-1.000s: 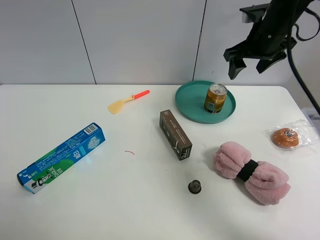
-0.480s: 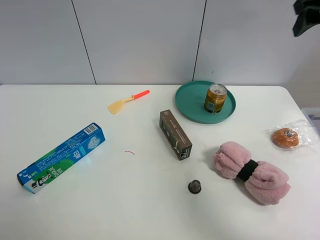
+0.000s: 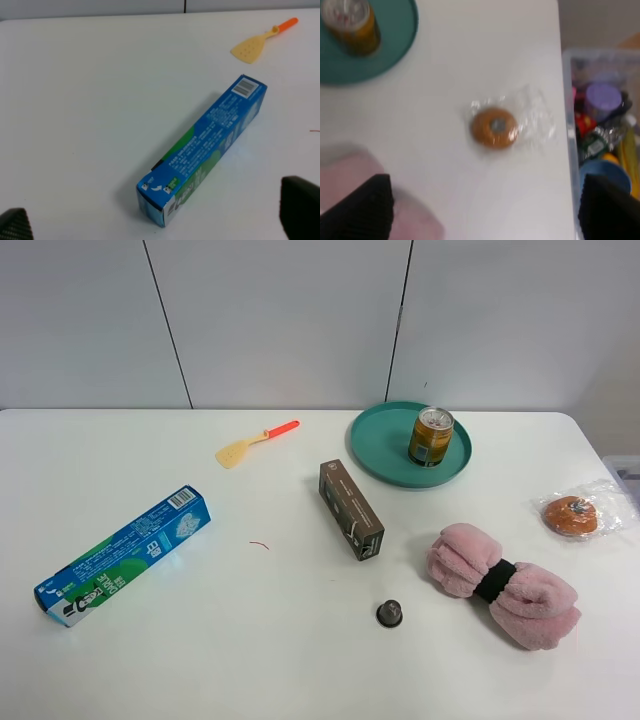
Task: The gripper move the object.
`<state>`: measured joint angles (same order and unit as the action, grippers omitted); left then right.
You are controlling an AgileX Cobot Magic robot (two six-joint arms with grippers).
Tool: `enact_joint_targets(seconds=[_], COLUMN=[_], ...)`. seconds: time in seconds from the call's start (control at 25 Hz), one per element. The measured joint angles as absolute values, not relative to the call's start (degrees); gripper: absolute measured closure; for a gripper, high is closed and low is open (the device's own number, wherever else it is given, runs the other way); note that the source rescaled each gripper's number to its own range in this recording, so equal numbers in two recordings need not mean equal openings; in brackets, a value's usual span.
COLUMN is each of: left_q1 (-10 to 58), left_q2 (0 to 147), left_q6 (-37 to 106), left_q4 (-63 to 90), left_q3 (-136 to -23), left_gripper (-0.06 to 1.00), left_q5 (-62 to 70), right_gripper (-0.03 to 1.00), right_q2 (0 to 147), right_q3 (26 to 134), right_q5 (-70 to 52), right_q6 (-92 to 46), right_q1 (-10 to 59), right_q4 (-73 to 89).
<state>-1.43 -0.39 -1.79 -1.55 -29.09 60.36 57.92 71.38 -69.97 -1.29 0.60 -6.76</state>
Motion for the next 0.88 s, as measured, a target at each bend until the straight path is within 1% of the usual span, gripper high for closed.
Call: enact_joint_targets(seconds=[0.16,0.2,0.48,0.64,0.88], left_q1=[-1.43,-1.43,-1.43,-1.43,-1.43], left_q2=[-0.39,-0.39,-0.39,-0.39,-0.39], left_q6=[-1.79,-1.79,-1.79,-1.79,-1.79], left_q4=[-1.55,-1.55,-1.55,-1.55,-1.55], left_q3=[-29.09,-29.09,-29.09,-29.09,-29.09], left_gripper=[-0.06,-0.06,-0.06,-0.06,-0.06], left_q5=[60.36,60.36,60.36,60.36,60.36], right_gripper=[0.67,0.67,0.67,0.67,0.66], right_q2=[43.12,43.12,24.16,14.38,4.08], right_q3=[59.49,59.49,44.81,40.11,36.15], right_q5=[-69.84,-69.84,-63.37,-60.08,-60.13], right_q6=[2.91,2.91,3.76,1.41,-1.65], right_q1=[0.60,0.60,0.60,0.60,0.60], right_q4=[-7.01,-7.01,-7.21,-7.21,-6.97])
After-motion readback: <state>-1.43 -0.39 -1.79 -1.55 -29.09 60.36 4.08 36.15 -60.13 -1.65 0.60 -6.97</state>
